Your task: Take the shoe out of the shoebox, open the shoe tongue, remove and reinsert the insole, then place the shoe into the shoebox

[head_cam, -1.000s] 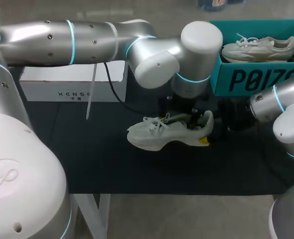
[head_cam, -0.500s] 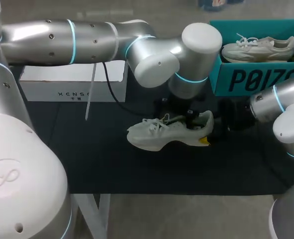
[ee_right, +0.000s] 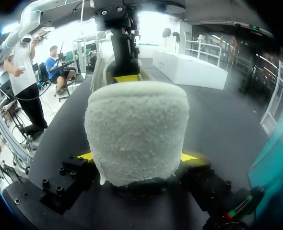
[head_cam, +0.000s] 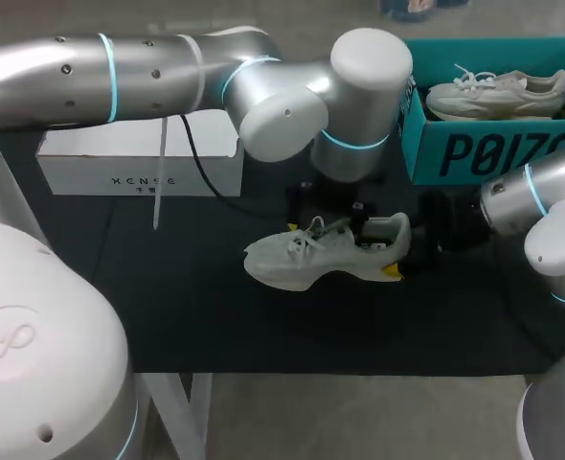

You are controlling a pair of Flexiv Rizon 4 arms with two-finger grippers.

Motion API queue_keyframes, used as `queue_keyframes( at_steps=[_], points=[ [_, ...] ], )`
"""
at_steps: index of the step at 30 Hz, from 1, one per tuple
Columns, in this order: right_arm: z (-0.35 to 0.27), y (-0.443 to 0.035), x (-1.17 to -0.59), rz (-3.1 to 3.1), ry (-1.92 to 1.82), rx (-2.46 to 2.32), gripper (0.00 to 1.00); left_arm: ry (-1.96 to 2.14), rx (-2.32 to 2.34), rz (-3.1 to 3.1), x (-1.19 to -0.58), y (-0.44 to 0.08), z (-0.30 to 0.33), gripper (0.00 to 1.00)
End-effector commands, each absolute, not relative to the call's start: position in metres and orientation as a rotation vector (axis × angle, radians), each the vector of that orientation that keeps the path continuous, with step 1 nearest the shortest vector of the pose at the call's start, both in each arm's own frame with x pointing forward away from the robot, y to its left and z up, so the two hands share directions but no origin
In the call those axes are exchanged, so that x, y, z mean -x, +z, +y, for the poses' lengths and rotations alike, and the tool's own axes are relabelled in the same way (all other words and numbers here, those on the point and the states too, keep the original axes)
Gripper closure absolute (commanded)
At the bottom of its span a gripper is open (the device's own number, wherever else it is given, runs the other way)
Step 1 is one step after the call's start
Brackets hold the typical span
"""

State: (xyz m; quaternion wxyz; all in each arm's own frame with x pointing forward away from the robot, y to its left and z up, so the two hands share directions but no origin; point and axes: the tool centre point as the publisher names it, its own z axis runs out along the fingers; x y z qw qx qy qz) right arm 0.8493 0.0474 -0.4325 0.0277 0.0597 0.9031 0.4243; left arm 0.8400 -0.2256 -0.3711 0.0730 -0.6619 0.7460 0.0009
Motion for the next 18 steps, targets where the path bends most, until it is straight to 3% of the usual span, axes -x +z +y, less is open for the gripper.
queue_keyframes(
  at_steps=[1,12,14,15,16,18],
  points=[
    [0.049,-0.437,-0.853,2.791,1.302,-0.187,1.00,-0.033,1.994,2.252,-0.837,-0.361,-0.217,0.00],
    [0.049,-0.437,-0.853,2.791,1.302,-0.187,1.00,-0.087,1.984,2.306,-0.835,-0.342,-0.226,0.02],
    [0.049,-0.437,-0.853,2.791,1.302,-0.187,1.00,-0.093,1.981,2.310,-0.835,-0.341,-0.227,0.32],
    [0.049,-0.437,-0.853,2.791,1.302,-0.187,1.00,-0.093,1.982,2.312,-0.836,-0.341,-0.227,0.56],
    [0.049,-0.437,-0.853,2.791,1.302,-0.187,1.00,-0.092,1.982,2.321,-0.836,-0.341,-0.229,0.72],
    [0.049,-0.437,-0.853,2.791,1.302,-0.187,1.00,-0.092,1.984,2.330,-0.836,-0.341,-0.230,1.00]
  ],
)
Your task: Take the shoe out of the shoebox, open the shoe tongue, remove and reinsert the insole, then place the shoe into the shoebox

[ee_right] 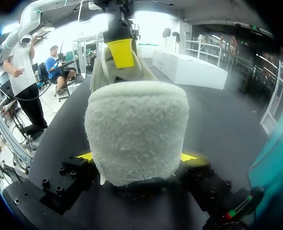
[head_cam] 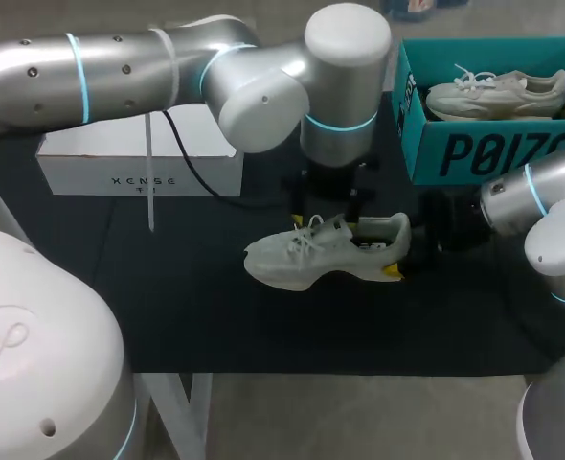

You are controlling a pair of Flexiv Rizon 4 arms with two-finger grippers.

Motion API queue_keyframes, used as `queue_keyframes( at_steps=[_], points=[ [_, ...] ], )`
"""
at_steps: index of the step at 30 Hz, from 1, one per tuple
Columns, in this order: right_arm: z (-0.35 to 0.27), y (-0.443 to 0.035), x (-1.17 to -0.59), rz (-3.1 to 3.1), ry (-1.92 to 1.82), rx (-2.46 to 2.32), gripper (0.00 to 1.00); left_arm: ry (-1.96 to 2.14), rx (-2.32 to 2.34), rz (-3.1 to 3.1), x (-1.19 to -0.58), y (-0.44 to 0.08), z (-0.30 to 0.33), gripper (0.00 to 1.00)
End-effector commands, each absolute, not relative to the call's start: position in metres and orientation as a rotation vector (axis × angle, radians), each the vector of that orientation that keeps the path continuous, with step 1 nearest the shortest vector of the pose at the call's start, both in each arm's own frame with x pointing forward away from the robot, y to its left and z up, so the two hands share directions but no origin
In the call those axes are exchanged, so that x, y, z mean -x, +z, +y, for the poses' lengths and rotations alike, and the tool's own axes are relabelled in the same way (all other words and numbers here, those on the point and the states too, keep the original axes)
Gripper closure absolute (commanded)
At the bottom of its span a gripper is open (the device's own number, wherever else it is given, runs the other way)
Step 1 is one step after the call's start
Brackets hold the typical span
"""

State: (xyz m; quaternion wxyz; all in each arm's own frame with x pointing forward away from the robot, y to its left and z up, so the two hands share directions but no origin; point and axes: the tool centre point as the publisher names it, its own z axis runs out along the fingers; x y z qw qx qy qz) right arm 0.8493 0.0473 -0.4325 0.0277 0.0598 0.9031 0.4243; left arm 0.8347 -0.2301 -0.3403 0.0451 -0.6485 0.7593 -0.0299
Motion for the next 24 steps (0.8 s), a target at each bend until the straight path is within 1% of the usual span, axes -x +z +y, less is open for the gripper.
queue_keyframes(
  at_steps=[1,9,24],
  points=[
    [0.049,-0.437,-0.853,2.791,1.302,-0.187,1.00,-0.094,1.984,2.333,-0.835,-0.341,-0.231,1.00],
    [0.049,-0.437,-0.853,2.791,1.302,-0.187,1.00,-0.191,2.001,2.469,-0.832,-0.339,-0.233,1.00],
    [0.049,-0.437,-0.853,2.791,1.302,-0.187,1.00,-0.380,2.005,2.667,-0.833,-0.332,-0.205,1.00]
  ],
)
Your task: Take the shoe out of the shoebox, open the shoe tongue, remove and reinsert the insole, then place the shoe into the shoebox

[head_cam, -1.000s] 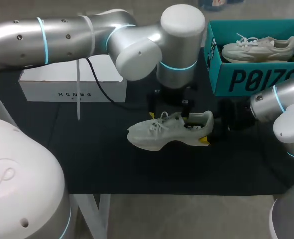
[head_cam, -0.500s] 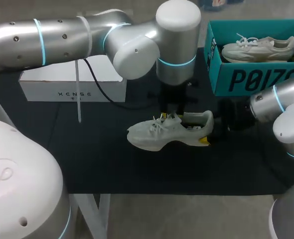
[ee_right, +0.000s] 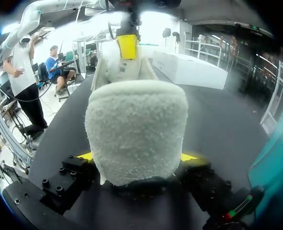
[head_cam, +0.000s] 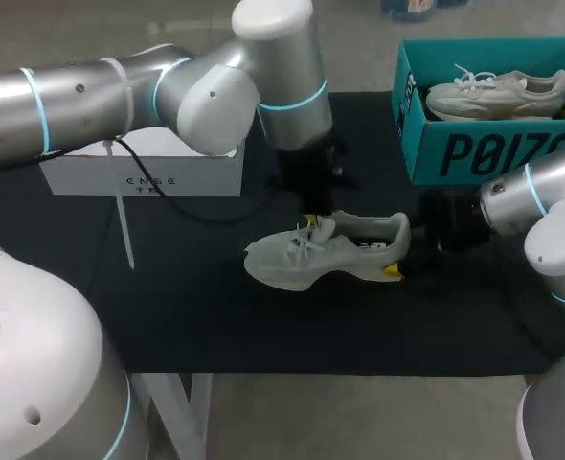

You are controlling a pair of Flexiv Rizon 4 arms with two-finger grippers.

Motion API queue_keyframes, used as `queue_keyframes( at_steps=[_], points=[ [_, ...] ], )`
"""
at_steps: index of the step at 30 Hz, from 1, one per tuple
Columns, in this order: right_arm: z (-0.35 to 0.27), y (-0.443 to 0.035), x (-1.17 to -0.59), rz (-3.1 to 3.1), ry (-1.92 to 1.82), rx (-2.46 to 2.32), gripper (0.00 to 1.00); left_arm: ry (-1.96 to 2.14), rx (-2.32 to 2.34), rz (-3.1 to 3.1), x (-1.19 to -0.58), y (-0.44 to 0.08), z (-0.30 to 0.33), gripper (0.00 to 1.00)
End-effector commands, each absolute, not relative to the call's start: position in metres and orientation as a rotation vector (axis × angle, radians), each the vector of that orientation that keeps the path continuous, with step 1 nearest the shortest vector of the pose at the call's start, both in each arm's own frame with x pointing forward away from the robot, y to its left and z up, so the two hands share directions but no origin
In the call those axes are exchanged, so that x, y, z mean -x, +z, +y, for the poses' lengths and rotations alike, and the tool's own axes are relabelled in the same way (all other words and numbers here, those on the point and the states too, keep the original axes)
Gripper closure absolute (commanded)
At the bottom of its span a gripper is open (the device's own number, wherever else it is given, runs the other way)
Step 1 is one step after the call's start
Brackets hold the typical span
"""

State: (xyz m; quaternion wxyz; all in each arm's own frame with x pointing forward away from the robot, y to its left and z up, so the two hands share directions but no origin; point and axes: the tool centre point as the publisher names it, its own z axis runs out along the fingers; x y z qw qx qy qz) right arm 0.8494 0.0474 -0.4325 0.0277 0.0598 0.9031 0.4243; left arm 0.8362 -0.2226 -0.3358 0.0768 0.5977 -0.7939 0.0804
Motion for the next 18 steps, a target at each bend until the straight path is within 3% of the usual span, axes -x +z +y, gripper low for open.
queue_keyframes(
  at_steps=[1,18],
  points=[
    [0.049,-0.437,-0.853,2.791,1.302,-0.187,1.00,0.337,-1.750,-2.322,-0.832,-0.332,-0.203,1.00],
    [0.049,-0.437,-0.853,2.791,1.302,-0.187,1.00,0.356,-1.862,-2.249,-0.817,-0.331,-0.170,1.00]
  ],
)
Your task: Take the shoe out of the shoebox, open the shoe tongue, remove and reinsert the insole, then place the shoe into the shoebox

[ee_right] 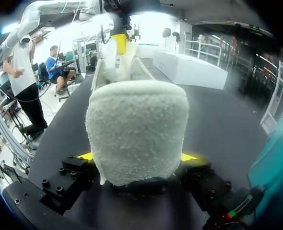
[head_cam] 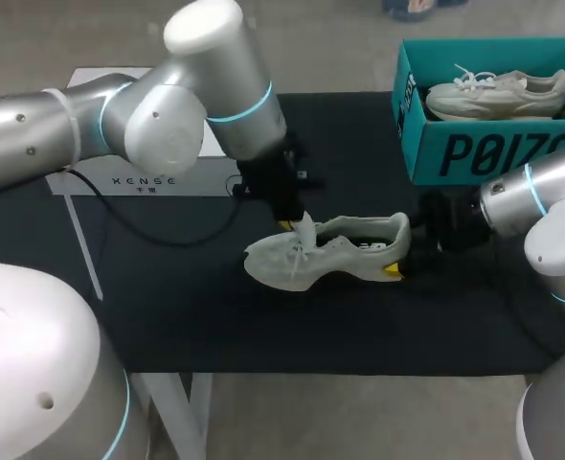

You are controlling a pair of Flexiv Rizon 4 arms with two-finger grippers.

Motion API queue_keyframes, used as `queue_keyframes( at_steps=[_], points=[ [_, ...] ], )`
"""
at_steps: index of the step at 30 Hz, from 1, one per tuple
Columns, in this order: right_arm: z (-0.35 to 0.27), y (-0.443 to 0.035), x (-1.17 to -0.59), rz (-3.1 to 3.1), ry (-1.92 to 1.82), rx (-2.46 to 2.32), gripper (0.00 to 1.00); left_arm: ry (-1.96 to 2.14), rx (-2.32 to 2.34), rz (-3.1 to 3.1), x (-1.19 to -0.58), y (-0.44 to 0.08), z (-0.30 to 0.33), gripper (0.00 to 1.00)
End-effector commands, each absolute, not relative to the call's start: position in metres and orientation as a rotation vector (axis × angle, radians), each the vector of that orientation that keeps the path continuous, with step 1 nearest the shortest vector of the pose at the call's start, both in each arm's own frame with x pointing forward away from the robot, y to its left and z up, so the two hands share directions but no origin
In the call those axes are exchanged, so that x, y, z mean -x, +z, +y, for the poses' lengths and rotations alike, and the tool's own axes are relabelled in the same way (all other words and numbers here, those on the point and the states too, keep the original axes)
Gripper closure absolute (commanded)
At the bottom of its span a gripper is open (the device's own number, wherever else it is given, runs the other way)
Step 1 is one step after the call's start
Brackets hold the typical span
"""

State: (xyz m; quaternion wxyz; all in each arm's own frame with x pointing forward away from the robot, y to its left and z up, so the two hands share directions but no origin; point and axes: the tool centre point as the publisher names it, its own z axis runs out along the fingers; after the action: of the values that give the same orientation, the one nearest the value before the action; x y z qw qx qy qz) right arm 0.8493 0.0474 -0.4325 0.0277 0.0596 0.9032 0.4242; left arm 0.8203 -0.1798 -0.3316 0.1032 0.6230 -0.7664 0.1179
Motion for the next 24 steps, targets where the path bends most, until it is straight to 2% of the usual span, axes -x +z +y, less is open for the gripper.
queue_keyframes(
  at_steps=[1,12,13,14,15,16,24],
  points=[
    [0.049,-0.437,-0.853,2.791,1.302,-0.187,1.00,0.350,-1.878,-2.239,-0.819,-0.332,-0.168,1.00],
    [0.049,-0.437,-0.853,2.791,1.302,-0.187,1.00,0.239,-2.069,-2.150,-0.831,-0.344,-0.143,1.00],
    [0.049,-0.437,-0.853,2.791,1.302,-0.187,1.00,0.235,-2.072,-2.143,-0.832,-0.347,-0.141,0.92],
    [0.049,-0.437,-0.853,2.791,1.302,-0.187,1.00,0.227,-2.073,-2.138,-0.833,-0.349,-0.139,0.65],
    [0.049,-0.437,-0.853,2.791,1.302,-0.187,1.00,0.218,-2.074,-2.135,-0.834,-0.350,-0.138,0.55],
    [0.049,-0.437,-0.853,2.791,1.302,-0.187,1.00,0.215,-2.071,-2.129,-0.837,-0.353,-0.136,0.01],
    [0.049,-0.437,-0.853,2.791,1.302,-0.187,1.00,0.143,-2.092,-2.125,-0.847,-0.364,-0.130,0.00]
  ],
)
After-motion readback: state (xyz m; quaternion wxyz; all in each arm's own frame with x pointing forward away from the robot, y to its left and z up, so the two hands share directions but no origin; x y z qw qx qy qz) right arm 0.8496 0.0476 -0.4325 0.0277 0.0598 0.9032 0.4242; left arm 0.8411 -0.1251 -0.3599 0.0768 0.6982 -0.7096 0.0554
